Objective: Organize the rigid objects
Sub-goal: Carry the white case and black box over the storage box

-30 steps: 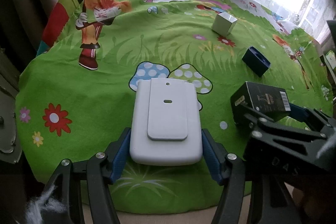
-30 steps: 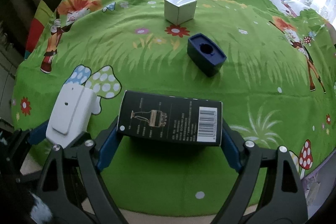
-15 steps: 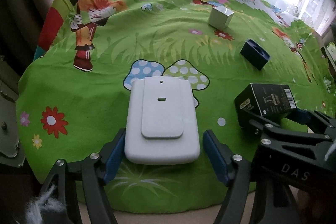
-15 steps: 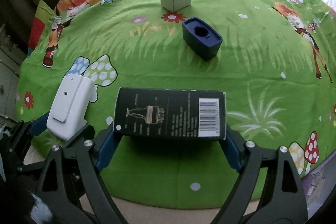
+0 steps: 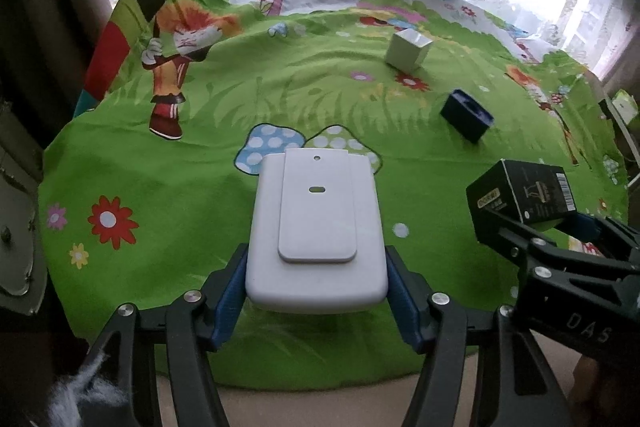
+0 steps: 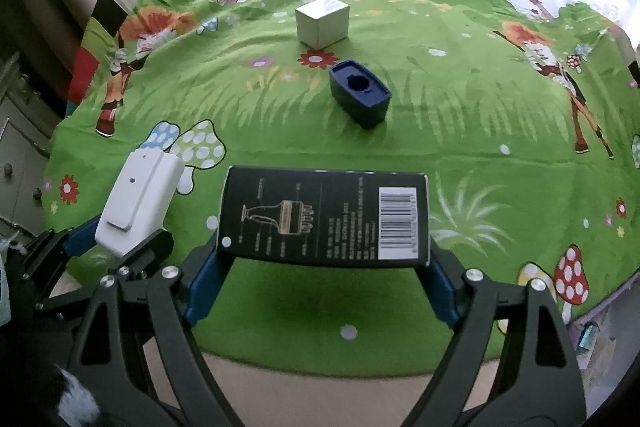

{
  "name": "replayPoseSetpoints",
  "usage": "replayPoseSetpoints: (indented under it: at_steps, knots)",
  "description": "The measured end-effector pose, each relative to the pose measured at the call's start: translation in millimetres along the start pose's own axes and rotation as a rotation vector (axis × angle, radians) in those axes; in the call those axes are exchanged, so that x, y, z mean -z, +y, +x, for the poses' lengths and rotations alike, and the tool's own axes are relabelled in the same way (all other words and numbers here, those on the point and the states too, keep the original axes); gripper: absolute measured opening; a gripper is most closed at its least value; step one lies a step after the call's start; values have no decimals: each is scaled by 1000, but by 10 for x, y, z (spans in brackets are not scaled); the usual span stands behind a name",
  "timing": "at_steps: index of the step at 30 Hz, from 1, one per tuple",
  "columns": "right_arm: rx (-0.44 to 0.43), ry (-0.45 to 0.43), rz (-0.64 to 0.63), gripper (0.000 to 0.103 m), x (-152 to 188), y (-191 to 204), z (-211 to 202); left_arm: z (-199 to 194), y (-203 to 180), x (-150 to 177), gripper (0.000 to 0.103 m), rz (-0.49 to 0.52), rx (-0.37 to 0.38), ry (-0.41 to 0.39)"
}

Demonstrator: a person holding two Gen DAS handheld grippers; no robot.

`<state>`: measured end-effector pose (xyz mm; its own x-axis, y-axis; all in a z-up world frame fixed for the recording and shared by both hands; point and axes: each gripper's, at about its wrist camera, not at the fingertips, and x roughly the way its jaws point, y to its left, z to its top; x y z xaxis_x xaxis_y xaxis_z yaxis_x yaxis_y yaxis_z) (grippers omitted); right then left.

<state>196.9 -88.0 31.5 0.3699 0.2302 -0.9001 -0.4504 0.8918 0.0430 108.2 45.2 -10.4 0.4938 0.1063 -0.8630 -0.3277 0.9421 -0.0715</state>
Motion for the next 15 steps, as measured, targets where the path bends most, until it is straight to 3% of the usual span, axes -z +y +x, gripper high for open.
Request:
replayPoseSetpoints:
  at_steps: [15]
  knots:
    - [2, -35, 16, 86, 252, -275, -393, -367, -214, 160, 64, -4, 83, -56]
